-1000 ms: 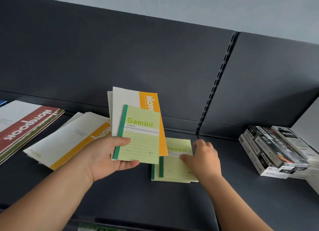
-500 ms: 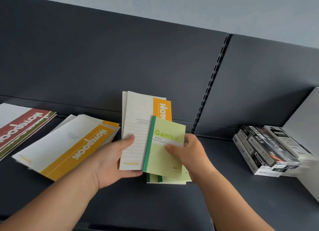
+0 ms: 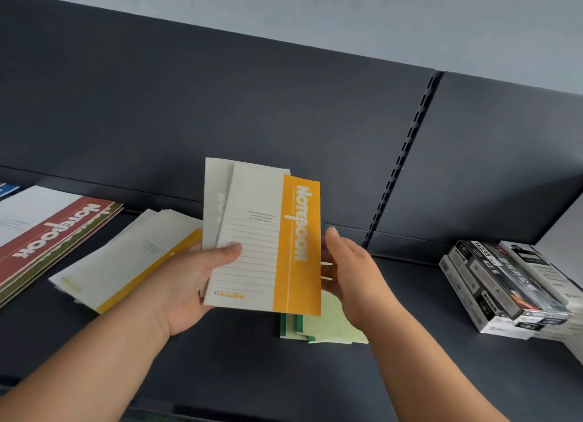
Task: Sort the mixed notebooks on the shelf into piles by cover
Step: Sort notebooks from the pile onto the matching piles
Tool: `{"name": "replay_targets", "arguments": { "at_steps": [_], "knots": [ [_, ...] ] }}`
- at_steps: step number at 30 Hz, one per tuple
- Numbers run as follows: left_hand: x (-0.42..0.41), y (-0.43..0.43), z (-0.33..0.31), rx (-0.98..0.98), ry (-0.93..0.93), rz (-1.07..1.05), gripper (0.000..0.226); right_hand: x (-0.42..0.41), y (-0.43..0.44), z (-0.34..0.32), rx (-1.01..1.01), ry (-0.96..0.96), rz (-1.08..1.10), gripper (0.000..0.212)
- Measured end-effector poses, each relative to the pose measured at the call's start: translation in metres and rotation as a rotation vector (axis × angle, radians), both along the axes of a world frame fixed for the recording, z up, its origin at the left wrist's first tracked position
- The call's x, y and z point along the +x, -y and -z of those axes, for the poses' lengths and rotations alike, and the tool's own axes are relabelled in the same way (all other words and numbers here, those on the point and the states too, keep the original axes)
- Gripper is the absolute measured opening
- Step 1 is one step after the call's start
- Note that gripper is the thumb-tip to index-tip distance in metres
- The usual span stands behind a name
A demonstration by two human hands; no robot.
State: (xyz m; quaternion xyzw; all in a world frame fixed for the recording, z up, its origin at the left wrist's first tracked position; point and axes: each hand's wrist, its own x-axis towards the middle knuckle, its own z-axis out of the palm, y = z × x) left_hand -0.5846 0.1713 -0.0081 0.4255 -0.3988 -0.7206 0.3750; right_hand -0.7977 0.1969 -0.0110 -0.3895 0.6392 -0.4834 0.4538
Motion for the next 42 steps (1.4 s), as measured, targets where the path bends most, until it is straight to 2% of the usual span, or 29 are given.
{"name": "replay_targets", "arguments": {
  "at_steps": [1, 2, 4, 8, 11, 13, 17, 19, 22, 24, 26, 29, 31, 34, 36, 38, 40, 42],
  "knots": [
    [0.002, -0.003, -0.002, 0.004, 0.015, -0.003, 0.05, 0.007, 0.003, -0.003, 0.026, 0.103, -0.051, 0.031],
    [0.005, -0.005, -0.003, 0.005, 0.033, -0.005, 0.046, 0.014, 0.007, -0.003, 0.03, 0.107, -0.091, 0.03],
    [0.015, -0.008, -0.008, 0.019, 0.057, -0.045, 0.031, 0.029, 0.013, -0.001, 0.005, 0.046, -0.112, 0.027],
    [0.05, -0.003, -0.012, 0.088, 0.109, -0.303, 0.019, 0.059, 0.024, 0.008, 0.017, 0.049, -0.14, 0.01],
    [0.085, 0.012, -0.013, 0.014, 0.241, -0.328, 0.015, 0.083, 0.032, 0.015, 0.009, 0.034, -0.123, 0.01],
    [0.111, 0.029, -0.009, -0.116, 0.464, -0.34, 0.013, 0.098, 0.038, 0.019, 0.018, 0.031, -0.082, 0.011],
    [0.152, 0.064, 0.013, -0.405, 1.22, -0.24, 0.01, 0.118, 0.043, 0.025, 0.032, 0.028, -0.02, 0.017],
    [0.16, 0.07, 0.024, -0.467, 1.375, -0.203, 0.019, 0.129, 0.044, 0.024, 0.03, 0.077, -0.012, 0.017],
    [0.166, 0.069, 0.036, -0.475, 1.33, -0.103, 0.046, 0.149, 0.051, 0.022, 0.005, 0.148, -0.002, 0.017],
    [0.169, 0.066, 0.036, -0.471, 1.275, -0.063, 0.053, 0.164, 0.057, 0.021, -0.019, 0.162, 0.013, 0.018],
    [0.172, 0.065, 0.035, -0.492, 1.203, -0.09, 0.049, 0.178, 0.061, 0.025, -0.01, 0.127, 0.033, 0.02],
    [0.176, 0.066, 0.035, -0.423, 1.112, -0.12, 0.05, 0.189, 0.062, 0.032, 0.013, -0.005, 0.051, 0.02],
    [0.18, 0.068, 0.034, -0.414, 1.068, -0.141, 0.032, 0.188, 0.058, 0.032, 0.01, -0.078, 0.066, 0.015],
    [0.19, 0.072, 0.026, -0.442, 1.03, -0.19, 0.012, 0.178, 0.054, 0.024, -0.021, -0.08, 0.065, 0.011],
    [0.196, 0.072, 0.017, -0.474, 1.034, -0.23, 0.013, 0.173, 0.053, 0.019, -0.007, -0.053, 0.06, 0.016],
    [0.2, 0.073, 0.009, -0.474, 0.96, -0.322, 0.016, 0.174, 0.053, 0.018, 0.012, -0.03, 0.06, 0.024],
    [0.203, 0.072, -0.004, -0.48, 0.914, -0.435, 0.015, 0.177, 0.055, 0.024, 0.03, -0.178, 0.064, 0.032],
    [0.206, 0.068, -0.024, -0.564, 1.0, -0.536, 0.016, 0.182, 0.055, 0.031, 0.108, -0.535, 0.0, 0.047]
  ]
}}
